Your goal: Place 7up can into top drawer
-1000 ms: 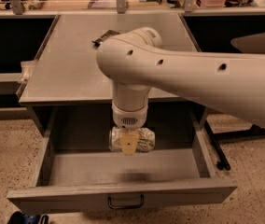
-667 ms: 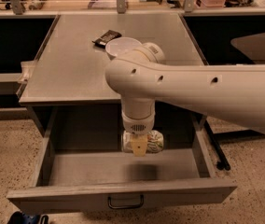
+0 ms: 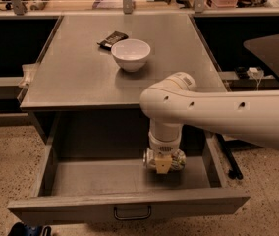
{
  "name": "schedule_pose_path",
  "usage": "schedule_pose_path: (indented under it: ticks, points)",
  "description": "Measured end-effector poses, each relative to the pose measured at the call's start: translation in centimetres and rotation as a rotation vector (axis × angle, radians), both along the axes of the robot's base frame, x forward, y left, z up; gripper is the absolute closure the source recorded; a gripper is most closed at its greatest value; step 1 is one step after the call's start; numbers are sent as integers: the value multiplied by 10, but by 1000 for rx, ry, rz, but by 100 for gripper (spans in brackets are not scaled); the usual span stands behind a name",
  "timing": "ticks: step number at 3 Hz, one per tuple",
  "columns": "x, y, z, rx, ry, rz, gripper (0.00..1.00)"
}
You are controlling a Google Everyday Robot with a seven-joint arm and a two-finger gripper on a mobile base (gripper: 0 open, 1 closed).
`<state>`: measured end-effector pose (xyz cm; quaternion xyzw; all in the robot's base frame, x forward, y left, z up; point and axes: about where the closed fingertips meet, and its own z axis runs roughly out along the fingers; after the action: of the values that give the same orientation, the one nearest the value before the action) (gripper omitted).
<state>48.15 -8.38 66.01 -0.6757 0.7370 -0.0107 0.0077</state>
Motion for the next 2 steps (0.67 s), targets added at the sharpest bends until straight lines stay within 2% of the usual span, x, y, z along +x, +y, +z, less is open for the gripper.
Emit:
schedule_pose_path:
  ticks: [1, 2]
  points:
    - [-4, -6, -16, 43, 11, 8, 100]
    - [-7, -7, -25, 52, 14, 18, 81]
